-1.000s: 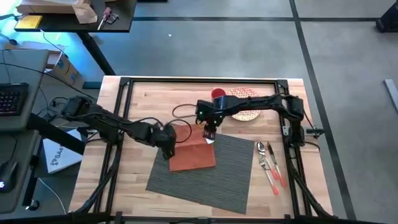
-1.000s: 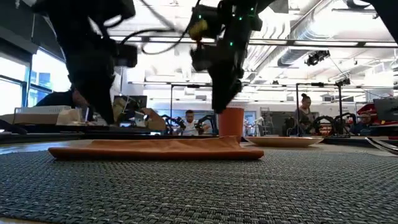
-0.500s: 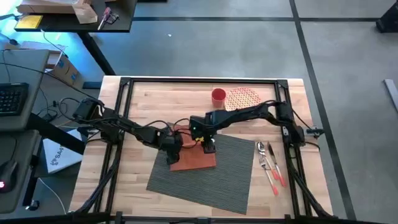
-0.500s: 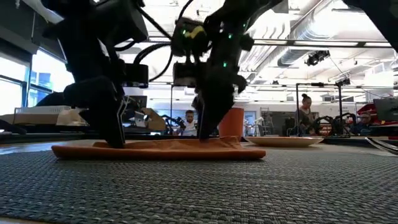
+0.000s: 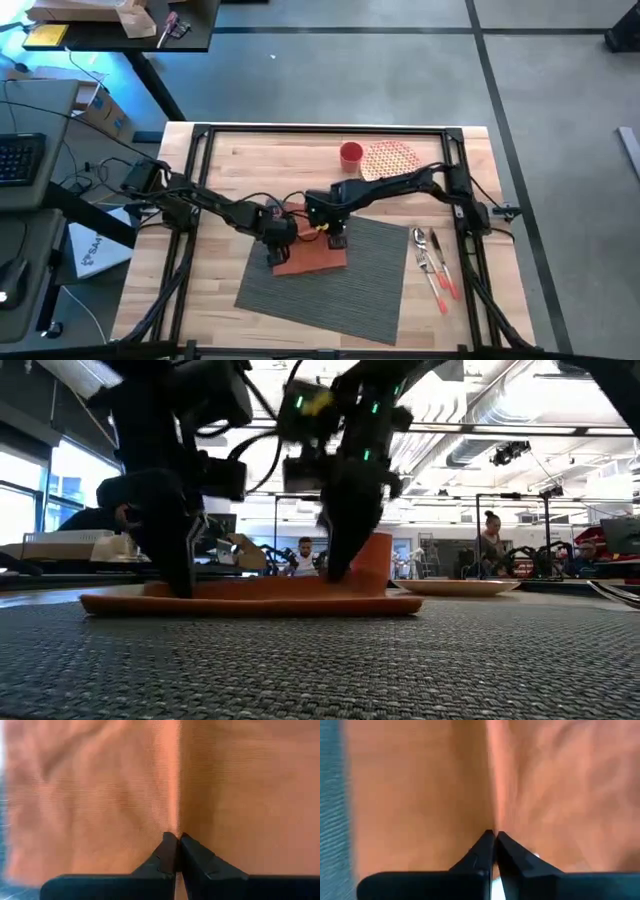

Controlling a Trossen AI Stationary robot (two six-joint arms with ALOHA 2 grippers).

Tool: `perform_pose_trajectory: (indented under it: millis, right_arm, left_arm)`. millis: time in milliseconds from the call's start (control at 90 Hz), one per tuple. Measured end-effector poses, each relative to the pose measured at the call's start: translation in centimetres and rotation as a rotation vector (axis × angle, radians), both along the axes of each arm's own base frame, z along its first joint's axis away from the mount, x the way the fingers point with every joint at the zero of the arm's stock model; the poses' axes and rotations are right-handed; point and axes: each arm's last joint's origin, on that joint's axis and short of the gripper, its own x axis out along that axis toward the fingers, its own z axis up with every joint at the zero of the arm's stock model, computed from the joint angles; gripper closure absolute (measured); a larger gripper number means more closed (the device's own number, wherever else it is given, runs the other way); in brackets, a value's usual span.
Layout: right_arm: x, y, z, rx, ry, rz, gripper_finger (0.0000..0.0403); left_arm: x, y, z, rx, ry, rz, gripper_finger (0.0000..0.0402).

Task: Set table place
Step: Fold the orange table napkin

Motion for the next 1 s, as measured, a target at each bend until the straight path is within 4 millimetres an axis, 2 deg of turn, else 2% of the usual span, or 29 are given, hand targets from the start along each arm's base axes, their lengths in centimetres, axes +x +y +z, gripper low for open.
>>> perform_pose_trajectory:
  millis: [111, 256, 378, 456, 544, 667, 856, 933, 1000]
  right_arm:
    - [-0.8, -0.1, 3.0, -0.03, -0.075, 0.023, 0.0403]
    - [-0.6, -1.3, 6.0, -0.204, -0.244, -0.028, 0.0403]
    - [0.1, -1.9, 7.2, -0.321, -0.362, -0.117, 0.0403]
    - [0.9, -1.5, 7.5, -0.333, -0.452, -0.116, 0.0403]
    - [1.9, -0.5, 6.8, -0.335, -0.502, -0.083, 0.0403]
    - [2.4, 1.4, 4.2, -0.3, -0.426, -0.075, 0.0403]
    - [1.1, 4.7, 2.8, -0.244, -0.276, -0.092, 0.0403]
    - [0.5, 5.8, 2.7, -0.218, -0.227, -0.099, 0.0403]
    - [-0.1, 6.6, 3.0, -0.194, -0.192, -0.111, 0.0403]
  left_arm:
    - [-0.5, 0.1, 3.6, 0.108, 0.028, -0.018, 0.0401]
    - [-1.9, 1.1, 8.0, 0.306, 0.067, 0.005, 0.0401]
    - [-3.4, 1.7, 10.5, 0.412, 0.111, 0.055, 0.0401]
    - [-4.3, 1.3, 11.6, 0.435, 0.128, 0.104, 0.0401]
    - [-5.1, 0.0, 11.5, 0.406, 0.136, 0.138, 0.0401]
    - [-4.8, -3.6, 9.6, 0.281, 0.054, 0.177, 0.0401]
    - [-3.9, -9.6, 6.5, 0.101, -0.043, 0.197, 0.0402]
    - [-3.6, -11.1, 6.3, 0.064, -0.062, 0.209, 0.0402]
    - [-3.5, -11.5, 6.6, 0.047, -0.069, 0.245, 0.0402]
